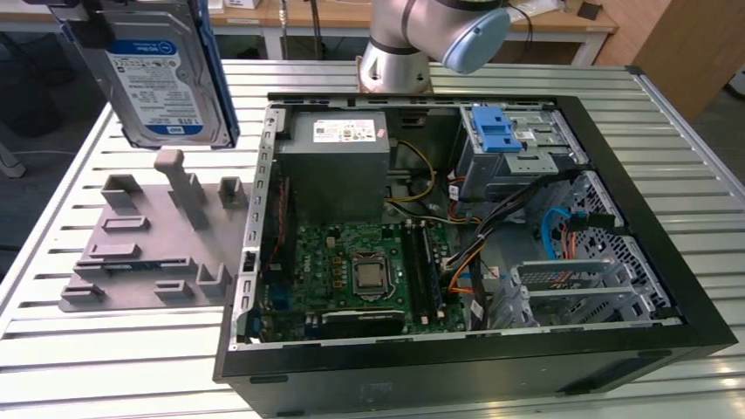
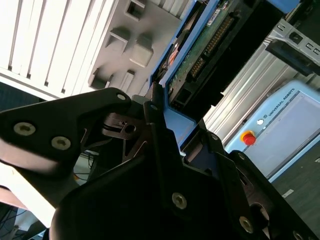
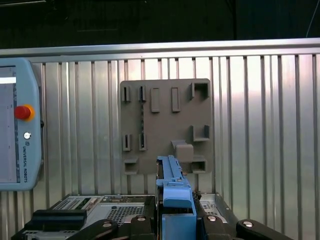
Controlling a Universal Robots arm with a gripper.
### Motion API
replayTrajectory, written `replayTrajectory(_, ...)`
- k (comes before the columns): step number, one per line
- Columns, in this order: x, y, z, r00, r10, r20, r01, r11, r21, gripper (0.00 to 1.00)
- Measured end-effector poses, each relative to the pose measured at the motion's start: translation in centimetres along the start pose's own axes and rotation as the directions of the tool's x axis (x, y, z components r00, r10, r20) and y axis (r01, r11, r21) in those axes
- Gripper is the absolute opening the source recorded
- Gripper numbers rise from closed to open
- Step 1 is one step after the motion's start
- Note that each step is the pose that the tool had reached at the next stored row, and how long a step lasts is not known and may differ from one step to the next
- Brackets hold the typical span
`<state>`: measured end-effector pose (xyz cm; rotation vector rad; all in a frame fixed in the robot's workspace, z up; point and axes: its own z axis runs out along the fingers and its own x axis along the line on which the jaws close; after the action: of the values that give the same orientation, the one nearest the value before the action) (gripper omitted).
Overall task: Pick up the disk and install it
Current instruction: 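Pick up the disk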
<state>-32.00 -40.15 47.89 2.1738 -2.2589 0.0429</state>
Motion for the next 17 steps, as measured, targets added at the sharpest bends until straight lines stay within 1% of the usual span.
replayTrajectory(4,0.12,-0.39,0.00,1.0000,0.001,-0.0033,-0.001,1.0000,0.0001,0.36)
replayTrajectory(6,0.12,-0.46,-0.14,1.0000,0.002,-0.0047,-0.002,1.0000,-0.0002,0.36)
replayTrajectory(10,0.13,-0.73,-0.56,1.0000,0.002,-0.0051,-0.002,1.0000,0.0001,0.36)
replayTrajectory(17,0.38,-1.43,-0.55,1.0000,0.006,-0.0052,-0.006,1.0000,0.0001,0.36)
